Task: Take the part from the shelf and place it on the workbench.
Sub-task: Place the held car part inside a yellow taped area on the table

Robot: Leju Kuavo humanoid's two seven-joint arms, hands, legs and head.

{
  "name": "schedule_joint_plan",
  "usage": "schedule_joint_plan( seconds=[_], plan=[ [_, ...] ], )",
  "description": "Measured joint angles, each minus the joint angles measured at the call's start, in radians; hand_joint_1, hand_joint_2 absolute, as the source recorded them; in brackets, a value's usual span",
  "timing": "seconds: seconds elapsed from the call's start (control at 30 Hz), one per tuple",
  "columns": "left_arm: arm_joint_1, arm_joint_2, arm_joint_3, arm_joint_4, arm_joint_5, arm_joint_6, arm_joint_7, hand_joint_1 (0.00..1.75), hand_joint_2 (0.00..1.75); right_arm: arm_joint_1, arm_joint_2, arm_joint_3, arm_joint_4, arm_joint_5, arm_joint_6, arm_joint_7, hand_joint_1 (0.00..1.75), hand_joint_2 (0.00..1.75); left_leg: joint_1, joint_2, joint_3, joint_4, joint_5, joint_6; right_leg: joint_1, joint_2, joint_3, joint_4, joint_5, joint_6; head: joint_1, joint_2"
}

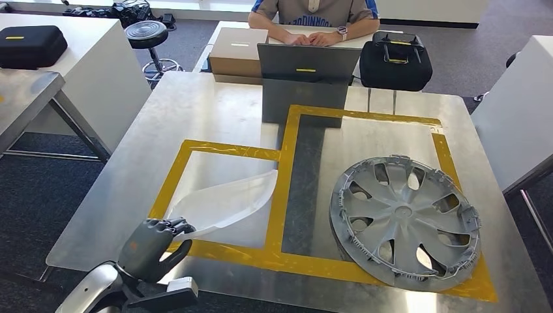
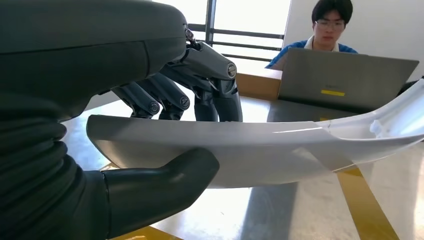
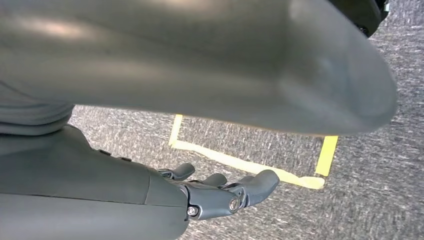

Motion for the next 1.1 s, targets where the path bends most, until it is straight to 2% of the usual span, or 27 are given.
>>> schedule_joint_plan(
  seconds=[0.2, 0.53, 0.8, 1.1],
  plan=[
    [-0.05, -0.016, -0.064, 0.063, -0.032, 0.0, 0.021, 1.75, 1.75, 0.0, -0.011, 0.03, 0.029, 0.0, -0.019, -0.015, 0.0, 0.0, 0.0, 0.0, 0.0, 0.0, 0.0, 0.0, 0.0, 0.0, 0.0, 0.0, 0.0, 0.0, 0.0, 0.0],
    [-0.118, -0.029, -0.105, 0.12, -0.092, 0.01, 0.041, 1.75, 1.75, -0.005, -0.05, 0.068, 0.112, 0.0, -0.071, -0.015, 0.0, 0.0, 0.0, 0.0, 0.0, 0.0, 0.0, 0.0, 0.0, 0.0, 0.0, 0.0, 0.0, 0.0, 0.0, 0.0],
    [-0.172, -0.045, -0.098, 0.152, -0.131, 0.018, 0.084, 1.75, 1.75, -0.006, -0.082, 0.084, 0.177, 0.0, -0.104, -0.015, 0.0, 0.0, 0.0, 0.0, 0.0, 0.0, 0.0, 0.0, 0.0, 0.0, 0.001, 0.0, 0.0, 0.0, 0.0, 0.0],
    [-0.212, -0.046, -0.045, 0.205, -0.218, 0.018, 0.125, 1.75, 1.75, -0.019, -0.123, 0.094, 0.264, 0.0, -0.161, -0.018, 0.0, 0.0, 0.0, 0.0, 0.001, 0.0, 0.0, 0.0, 0.0, 0.0, 0.001, 0.0, 0.0, 0.0, 0.0, 0.0]
  ],
)
